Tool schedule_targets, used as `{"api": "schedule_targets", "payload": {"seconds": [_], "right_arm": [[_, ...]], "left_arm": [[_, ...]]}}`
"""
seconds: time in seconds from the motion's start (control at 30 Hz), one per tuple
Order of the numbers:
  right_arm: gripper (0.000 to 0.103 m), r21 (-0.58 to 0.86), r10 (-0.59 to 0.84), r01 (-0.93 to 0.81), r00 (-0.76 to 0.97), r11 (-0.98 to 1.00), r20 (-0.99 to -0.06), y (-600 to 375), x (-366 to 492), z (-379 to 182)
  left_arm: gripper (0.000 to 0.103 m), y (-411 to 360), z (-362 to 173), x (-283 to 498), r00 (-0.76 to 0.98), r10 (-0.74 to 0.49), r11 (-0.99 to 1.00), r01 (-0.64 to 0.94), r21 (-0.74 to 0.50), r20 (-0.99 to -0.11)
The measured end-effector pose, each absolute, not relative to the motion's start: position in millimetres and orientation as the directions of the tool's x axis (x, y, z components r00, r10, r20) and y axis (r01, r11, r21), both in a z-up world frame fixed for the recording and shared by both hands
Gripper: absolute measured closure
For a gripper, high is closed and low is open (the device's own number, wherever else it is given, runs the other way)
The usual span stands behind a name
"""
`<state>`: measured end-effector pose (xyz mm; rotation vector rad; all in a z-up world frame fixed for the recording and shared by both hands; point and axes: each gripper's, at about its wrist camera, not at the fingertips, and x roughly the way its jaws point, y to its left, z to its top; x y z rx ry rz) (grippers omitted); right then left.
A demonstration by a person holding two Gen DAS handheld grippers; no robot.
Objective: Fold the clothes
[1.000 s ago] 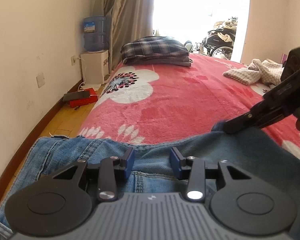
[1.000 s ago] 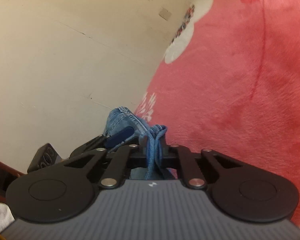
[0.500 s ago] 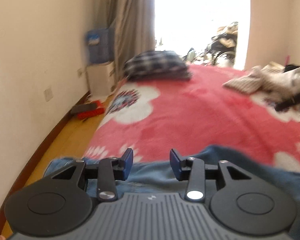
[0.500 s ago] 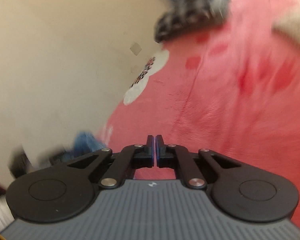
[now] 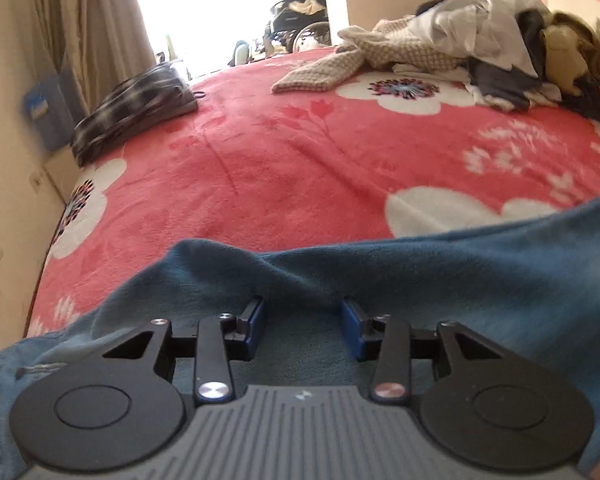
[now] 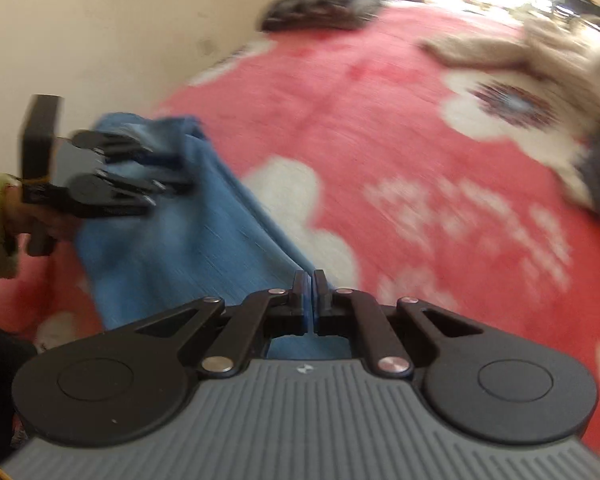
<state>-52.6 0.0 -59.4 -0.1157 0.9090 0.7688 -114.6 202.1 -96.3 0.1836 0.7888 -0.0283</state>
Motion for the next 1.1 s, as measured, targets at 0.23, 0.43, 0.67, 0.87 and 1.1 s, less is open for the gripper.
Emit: {"api": "schedule_targets", "payload": {"seconds": [0.23, 0.43, 0.67, 0.87, 1.1], "right_arm": [[0.101, 0.287, 0.61, -0.627, 0.388, 0.724, -0.691, -19, -83, -72], [0.103, 0.179, 0.489, -0.564, 0.464, 0.806, -0.739, -38, -71, -103], [0.099, 0.28, 0.55, -0.508, 0.523, 0.815, -0.651, -84, -103, -74], [0.103, 0.271, 0.395, -0.291, 0.591, 0.918, -0.704, -134, -121, -107], [0.088, 0.52, 0.292, 0.105, 0.726, 0.848, -0.622, -234, -194, -90]], "left_arm": [[0.059, 176, -72, -135, 0.709, -0.088, 0.971, 0.217, 0.098, -0.7], [0.059, 142, -107, -129, 0.671, -0.039, 0.952, 0.25, 0.177, -0.741], [0.055, 133, -82, -148, 0.678, -0.138, 0.941, 0.318, 0.119, -0.722], [0.056, 119, -108, -137, 0.638, -0.127, 0.95, 0.299, 0.093, -0.759], [0.054, 118, -109, -134, 0.64, -0.107, 0.961, 0.263, 0.086, -0.761]]}}
